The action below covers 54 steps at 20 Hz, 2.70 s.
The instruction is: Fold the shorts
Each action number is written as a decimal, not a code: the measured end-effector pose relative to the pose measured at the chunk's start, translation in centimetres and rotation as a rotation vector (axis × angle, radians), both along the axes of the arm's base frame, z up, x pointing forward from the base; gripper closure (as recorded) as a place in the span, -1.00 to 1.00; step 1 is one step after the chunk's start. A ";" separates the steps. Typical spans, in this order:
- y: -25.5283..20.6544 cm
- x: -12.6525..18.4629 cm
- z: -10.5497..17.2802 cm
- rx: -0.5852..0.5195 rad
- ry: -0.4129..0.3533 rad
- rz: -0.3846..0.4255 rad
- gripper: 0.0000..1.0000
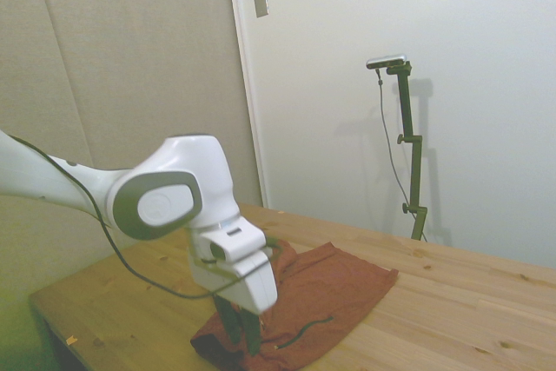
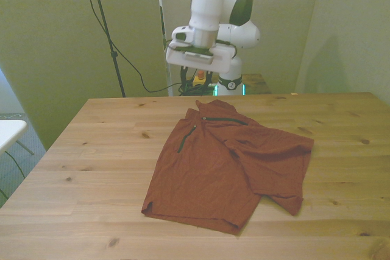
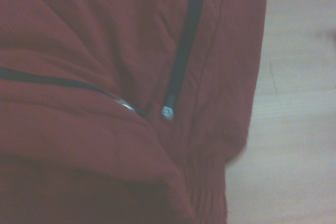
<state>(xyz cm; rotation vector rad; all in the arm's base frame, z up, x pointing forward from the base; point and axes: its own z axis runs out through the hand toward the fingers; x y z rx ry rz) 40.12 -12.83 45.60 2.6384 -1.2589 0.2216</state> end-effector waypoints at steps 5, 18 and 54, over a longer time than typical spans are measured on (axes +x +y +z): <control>12.5 3.7 1.3 -0.205 -0.036 0.234 -1.00; 29.6 8.9 -10.0 -0.481 -0.060 0.608 -1.00; 27.9 13.1 -13.7 -0.362 -0.114 0.522 1.00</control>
